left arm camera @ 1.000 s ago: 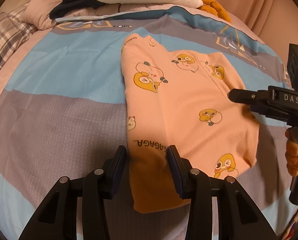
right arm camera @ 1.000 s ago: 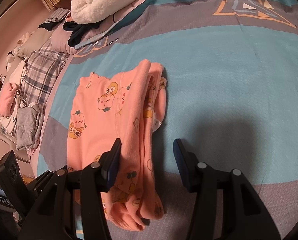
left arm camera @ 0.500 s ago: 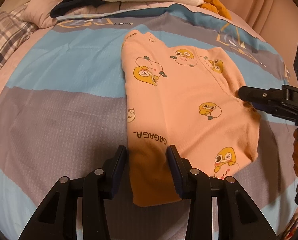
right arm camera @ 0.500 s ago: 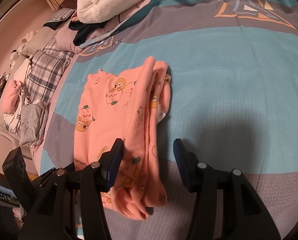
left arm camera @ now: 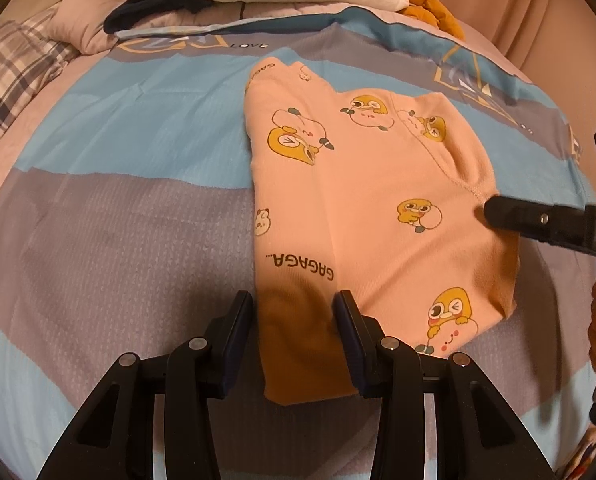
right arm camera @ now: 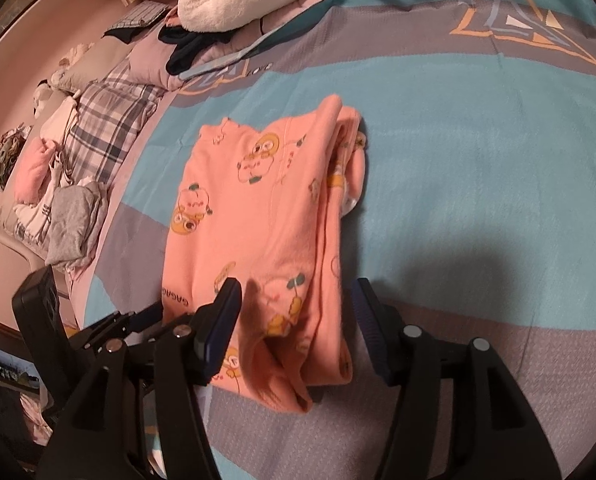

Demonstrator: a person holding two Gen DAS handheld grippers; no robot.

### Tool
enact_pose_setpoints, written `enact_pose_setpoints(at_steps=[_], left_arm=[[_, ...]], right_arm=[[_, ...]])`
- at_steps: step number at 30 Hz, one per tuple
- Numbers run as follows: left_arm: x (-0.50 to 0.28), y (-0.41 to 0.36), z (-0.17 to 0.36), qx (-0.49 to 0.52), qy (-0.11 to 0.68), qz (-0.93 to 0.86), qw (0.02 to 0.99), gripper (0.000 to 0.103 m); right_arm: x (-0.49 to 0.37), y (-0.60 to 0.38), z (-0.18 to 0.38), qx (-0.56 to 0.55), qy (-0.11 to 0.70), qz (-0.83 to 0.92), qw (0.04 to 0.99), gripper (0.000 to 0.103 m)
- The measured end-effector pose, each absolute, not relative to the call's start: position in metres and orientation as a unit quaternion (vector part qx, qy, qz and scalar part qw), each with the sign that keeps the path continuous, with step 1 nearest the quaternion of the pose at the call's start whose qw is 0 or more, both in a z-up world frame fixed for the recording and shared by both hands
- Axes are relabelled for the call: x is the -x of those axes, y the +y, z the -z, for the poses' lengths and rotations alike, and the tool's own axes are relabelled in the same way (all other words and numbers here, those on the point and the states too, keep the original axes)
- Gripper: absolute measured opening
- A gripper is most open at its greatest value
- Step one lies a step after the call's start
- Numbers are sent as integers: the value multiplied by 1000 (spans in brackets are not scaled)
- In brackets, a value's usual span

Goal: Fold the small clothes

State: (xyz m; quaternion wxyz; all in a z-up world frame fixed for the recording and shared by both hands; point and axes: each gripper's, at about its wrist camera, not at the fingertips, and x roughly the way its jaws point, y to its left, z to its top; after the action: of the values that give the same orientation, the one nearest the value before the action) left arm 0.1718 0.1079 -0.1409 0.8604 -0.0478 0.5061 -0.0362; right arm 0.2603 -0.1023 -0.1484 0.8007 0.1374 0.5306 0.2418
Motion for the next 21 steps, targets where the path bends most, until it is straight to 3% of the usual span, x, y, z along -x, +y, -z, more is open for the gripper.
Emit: enact_pose_setpoints(at_steps=[12, 21], left_arm=[[-167, 107, 141, 46, 506, 33, 860, 42], [-165, 108, 142, 47, 506, 32, 861, 42]], right_arm=[[-251, -98, 153, -63, 522, -208, 825, 62], [-247, -103, 156, -71, 523, -198, 826, 62]])
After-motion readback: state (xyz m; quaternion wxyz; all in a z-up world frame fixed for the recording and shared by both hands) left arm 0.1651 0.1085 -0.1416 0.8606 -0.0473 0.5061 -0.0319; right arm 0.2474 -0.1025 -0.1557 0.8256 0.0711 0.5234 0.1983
